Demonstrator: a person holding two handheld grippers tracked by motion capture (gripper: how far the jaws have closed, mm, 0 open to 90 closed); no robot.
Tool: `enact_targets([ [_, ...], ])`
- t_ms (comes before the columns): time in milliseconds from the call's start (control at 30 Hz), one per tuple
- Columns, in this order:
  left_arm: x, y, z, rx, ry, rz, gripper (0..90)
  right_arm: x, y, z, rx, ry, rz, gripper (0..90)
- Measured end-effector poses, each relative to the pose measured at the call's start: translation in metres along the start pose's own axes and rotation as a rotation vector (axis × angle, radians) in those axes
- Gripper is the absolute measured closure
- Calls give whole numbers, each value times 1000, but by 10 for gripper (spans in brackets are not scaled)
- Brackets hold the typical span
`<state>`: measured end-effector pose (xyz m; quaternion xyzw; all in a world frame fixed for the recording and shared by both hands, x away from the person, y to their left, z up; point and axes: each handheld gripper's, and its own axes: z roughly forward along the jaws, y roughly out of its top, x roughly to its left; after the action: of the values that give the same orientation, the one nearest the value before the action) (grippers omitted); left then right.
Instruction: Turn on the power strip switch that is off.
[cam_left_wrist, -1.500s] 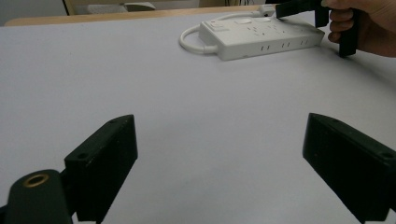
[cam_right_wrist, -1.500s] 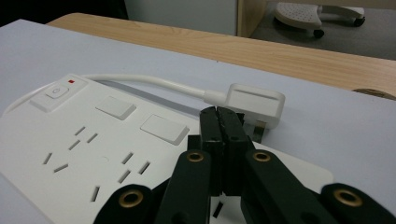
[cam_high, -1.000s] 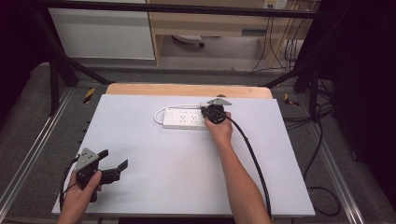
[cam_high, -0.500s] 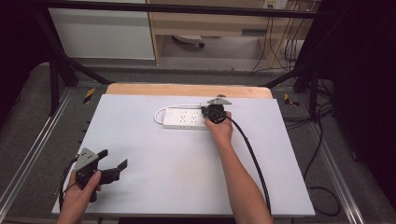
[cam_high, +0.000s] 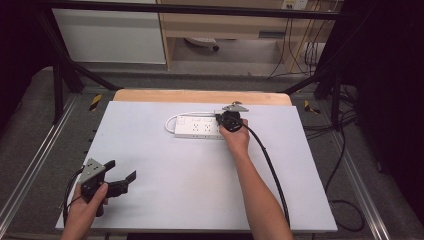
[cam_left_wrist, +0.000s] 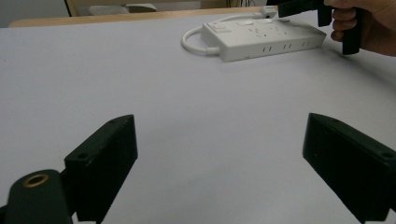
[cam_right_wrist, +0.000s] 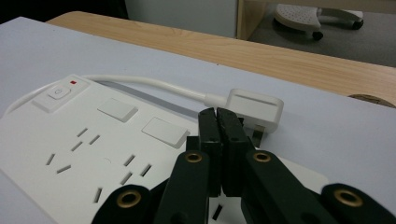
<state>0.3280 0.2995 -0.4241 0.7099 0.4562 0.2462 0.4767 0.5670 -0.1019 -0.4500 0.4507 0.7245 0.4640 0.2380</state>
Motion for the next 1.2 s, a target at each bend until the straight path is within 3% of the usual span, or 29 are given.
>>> enact_targets([
  [1200,1,-1,0,4,5,-3,99,-3,7,-12,-2,25,5,807],
])
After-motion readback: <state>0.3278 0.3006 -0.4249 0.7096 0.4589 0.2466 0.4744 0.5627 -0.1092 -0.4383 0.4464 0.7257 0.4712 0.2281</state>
